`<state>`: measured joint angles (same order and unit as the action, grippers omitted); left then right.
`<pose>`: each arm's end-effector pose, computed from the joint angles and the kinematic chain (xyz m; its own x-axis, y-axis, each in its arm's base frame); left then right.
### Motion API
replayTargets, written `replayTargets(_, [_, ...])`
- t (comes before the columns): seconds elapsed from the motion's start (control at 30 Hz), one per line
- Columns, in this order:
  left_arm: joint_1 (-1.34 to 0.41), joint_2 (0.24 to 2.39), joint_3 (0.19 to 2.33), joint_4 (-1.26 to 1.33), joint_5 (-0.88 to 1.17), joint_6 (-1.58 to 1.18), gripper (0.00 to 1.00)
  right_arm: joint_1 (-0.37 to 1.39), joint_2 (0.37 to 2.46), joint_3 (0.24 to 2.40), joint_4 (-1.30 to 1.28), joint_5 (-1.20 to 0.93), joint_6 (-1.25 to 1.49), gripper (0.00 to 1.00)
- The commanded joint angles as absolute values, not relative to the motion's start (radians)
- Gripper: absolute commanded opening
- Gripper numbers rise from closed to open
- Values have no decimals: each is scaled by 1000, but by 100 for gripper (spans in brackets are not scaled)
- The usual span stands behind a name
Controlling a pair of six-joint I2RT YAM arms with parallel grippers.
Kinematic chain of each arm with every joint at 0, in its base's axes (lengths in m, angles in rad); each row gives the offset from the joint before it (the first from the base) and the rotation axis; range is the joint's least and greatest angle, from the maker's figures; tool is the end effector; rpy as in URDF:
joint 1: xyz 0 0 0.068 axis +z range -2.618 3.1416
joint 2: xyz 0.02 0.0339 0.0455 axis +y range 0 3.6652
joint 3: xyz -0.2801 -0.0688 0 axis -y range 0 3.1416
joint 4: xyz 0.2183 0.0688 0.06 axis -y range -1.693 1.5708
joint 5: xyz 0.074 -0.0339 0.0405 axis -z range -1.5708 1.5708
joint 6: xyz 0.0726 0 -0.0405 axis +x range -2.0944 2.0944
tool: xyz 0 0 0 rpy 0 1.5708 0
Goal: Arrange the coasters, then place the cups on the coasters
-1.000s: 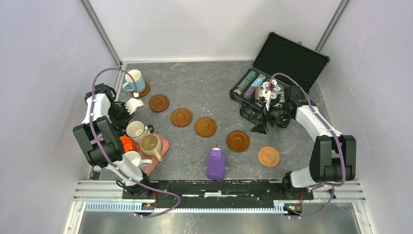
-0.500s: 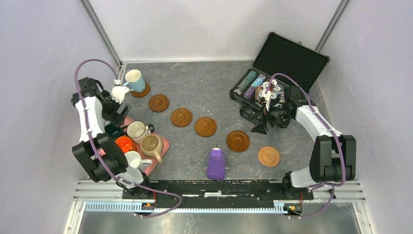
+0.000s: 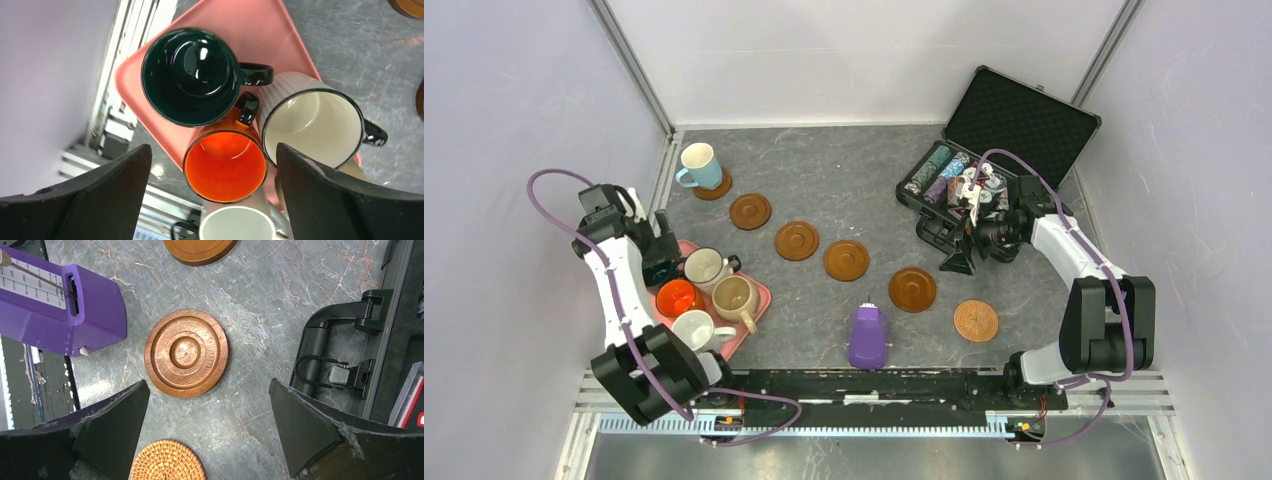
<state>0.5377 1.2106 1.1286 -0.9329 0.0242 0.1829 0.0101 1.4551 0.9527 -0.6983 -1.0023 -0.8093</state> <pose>0.1908 0.1117 0.2930 -0.8085 -0.2704 -0.5226 -0.3600 0.9299 0.0758 0.2482 0.0637 0.2338 -0.4187 -0.3939 -0.8182 -0.8888 0.3625 0.2803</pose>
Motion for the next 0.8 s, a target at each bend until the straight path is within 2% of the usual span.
replayTargets(0.0, [559, 1235, 1110, -919, -114, -116, 100, 6, 1462, 994, -710, -1027, -808, 98])
replayTargets(0.33, [587, 1300, 1066, -935, -91, -317, 100, 5, 1462, 990, -717, -1023, -821, 98])
replayTargets(0.77, [594, 1323, 1041, -831, -55, -392, 100, 6, 1466, 985, -729, -1018, -840, 98])
